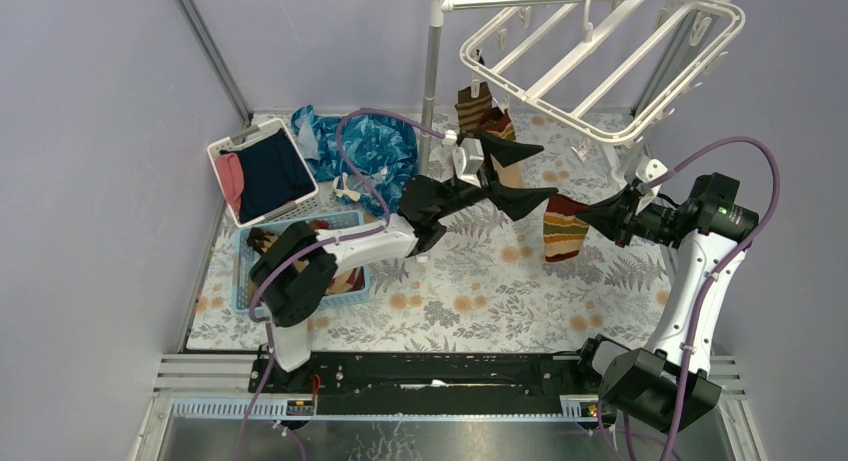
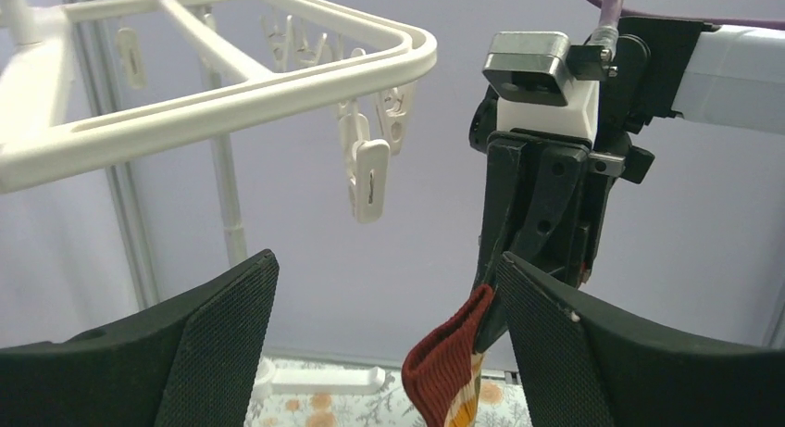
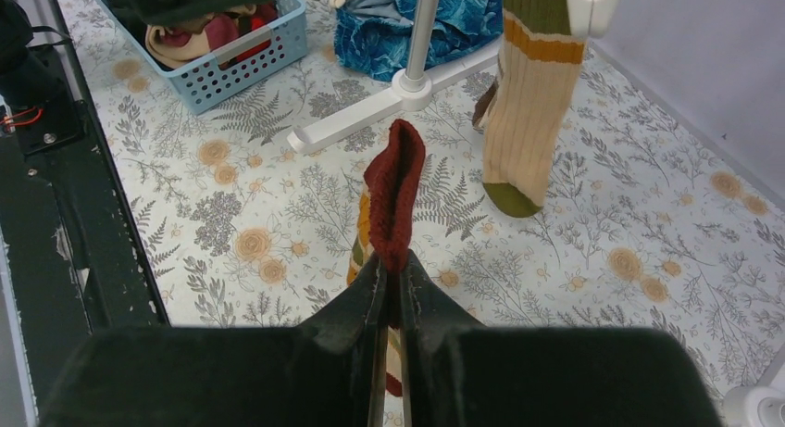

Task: Clip the socks to the hanger
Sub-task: Rotate the hanger at the clothesline, then open the clamp at the hanger.

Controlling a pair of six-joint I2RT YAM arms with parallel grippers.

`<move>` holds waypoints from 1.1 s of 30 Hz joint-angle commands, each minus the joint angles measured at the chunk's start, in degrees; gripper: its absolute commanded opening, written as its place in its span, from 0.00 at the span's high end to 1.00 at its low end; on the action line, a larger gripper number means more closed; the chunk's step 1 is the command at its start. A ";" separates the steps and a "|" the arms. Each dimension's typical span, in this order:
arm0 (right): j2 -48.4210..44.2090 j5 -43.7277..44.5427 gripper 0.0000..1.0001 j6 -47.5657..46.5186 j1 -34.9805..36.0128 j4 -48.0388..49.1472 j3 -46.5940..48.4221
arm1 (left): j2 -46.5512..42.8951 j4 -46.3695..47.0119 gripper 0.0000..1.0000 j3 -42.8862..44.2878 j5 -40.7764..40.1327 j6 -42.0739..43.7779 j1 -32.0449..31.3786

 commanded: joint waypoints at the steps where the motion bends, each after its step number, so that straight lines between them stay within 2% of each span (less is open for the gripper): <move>1: -0.16 -2.33 1.00 -1.21 0.26 0.06 0.39 | 6.10 9.39 0.11 5.37 3.92 2.97 0.14; 6: -0.16 -1.77 1.00 -1.83 0.33 -0.18 0.17 | 10.32 12.65 0.12 10.81 8.24 -1.70 0.92; 10: 0.04 -1.65 1.00 -3.13 0.27 -1.38 0.52 | 15.44 18.63 0.11 17.80 16.27 -13.96 4.14; 12: -0.02 -1.57 1.00 -3.99 0.30 -2.17 0.61 | 16.75 18.70 0.11 20.02 18.24 -18.00 5.48; 18: 0.28 -1.91 1.00 -4.41 0.30 -2.63 0.63 | 16.18 15.32 0.10 20.48 19.36 -18.78 5.62; 21: 0.28 -1.84 1.00 -5.55 0.34 -4.03 1.23 | 13.92 17.06 0.10 15.21 20.80 -16.22 5.77; 25: 0.09 -2.45 1.00 -9.29 0.37 -7.38 0.99 | 7.94 14.11 0.11 4.89 22.94 -11.77 6.70; 29: -0.57 -3.18 1.00 -10.60 1.67 -7.53 -0.59 | 0.58 5.98 0.11 -3.89 22.25 -6.63 6.53; 33: -1.41 -4.93 1.00 -12.09 3.53 -7.52 -1.93 | -2.52 -0.64 0.14 -7.22 19.99 -5.02 4.76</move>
